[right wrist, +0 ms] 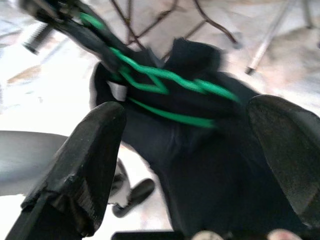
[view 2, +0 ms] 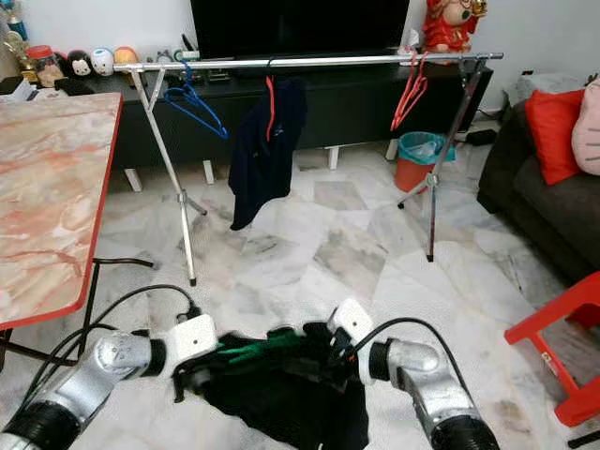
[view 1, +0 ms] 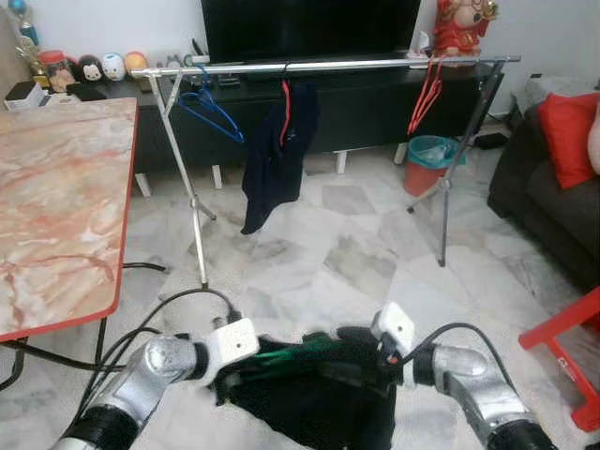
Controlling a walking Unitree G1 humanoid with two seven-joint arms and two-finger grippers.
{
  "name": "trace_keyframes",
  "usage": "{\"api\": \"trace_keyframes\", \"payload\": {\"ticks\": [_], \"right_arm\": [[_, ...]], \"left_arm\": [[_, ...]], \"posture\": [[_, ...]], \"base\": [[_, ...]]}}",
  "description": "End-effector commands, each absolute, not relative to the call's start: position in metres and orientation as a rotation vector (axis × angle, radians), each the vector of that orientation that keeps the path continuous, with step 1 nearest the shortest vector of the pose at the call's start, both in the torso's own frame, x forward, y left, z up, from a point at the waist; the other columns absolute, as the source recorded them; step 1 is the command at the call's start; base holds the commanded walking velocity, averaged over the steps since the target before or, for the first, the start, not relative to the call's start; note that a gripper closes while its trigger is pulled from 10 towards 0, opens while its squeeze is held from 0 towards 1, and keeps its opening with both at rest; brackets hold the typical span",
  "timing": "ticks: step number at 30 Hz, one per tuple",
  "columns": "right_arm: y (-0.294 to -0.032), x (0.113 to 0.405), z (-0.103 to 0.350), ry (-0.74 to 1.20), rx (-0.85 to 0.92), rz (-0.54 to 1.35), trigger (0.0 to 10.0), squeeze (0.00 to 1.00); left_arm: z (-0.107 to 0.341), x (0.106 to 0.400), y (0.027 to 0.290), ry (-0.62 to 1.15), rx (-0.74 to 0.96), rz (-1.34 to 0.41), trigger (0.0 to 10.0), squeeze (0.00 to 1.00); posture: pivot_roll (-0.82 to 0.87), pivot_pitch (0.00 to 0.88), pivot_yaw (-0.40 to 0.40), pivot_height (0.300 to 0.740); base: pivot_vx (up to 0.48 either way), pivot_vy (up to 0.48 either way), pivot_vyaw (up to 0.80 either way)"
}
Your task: Hang hanger
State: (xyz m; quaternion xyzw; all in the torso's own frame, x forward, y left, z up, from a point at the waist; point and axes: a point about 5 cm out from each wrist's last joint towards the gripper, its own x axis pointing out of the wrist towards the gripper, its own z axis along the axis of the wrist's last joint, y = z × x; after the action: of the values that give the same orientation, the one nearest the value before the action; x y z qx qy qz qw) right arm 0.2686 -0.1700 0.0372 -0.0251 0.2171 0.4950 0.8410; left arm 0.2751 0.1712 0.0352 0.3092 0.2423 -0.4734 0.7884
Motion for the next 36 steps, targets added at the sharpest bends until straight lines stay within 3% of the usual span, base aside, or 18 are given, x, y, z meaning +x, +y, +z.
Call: {"api": "trace_keyframes", "payload": {"ticks": [1,8,11,15,18,27,36], "right_arm": [[-0.169,0.273,0.041,0.434,-0.054,1.036,10.0,0.0],[-0.171,0.279,0.046,0.405,-0.003,0.989,10.0,0.0],[-0.176,0.28,0.041,0.437,-0.079,0.946,10.0,0.0],[-0.191,0.284,0.026,0.511,-0.395,0.772,10.0,0.0],[-0.194,0.287,0.024,0.487,-0.424,0.667,10.0,0.0],[-0.186,0.28,0.012,0.418,-0.344,0.456,10.0,0.0],[-0.184,0.268,-0.006,0.485,-0.298,0.356,10.0,0.0]], "left_arm": [[0.039,0.278,0.172,0.503,0.641,-1.003,10.0,0.0],[0.036,0.276,0.169,0.505,0.63,-1.018,10.0,0.0],[0.036,0.277,0.169,0.501,0.631,-1.016,10.0,0.0],[0.039,0.281,0.171,0.499,0.625,-0.986,10.0,0.0],[0.045,0.285,0.169,0.469,0.531,-0.95,10.0,0.0],[0.069,0.302,0.158,0.378,0.279,-0.87,10.0,0.0],[0.083,0.313,0.147,0.315,0.189,-0.805,10.0,0.0]], "posture": [[0.01,0.0,-0.034,0.74],[0.01,0.0,-0.034,0.74],[0.01,0.0,-0.034,0.74],[0.0,0.0,-0.038,0.74],[0.0,0.0,-0.038,0.74],[0.0,0.0,-0.033,0.74],[-0.01,0.0,-0.036,0.74]], "base": [[0.0,0.0,0.0],[0.0,0.0,0.0],[0.0,0.0,0.0],[0.0,0.0,0.0],[0.0,0.0,0.0],[0.0,0.0,0.0],[0.0,0.0,0.0]]}}
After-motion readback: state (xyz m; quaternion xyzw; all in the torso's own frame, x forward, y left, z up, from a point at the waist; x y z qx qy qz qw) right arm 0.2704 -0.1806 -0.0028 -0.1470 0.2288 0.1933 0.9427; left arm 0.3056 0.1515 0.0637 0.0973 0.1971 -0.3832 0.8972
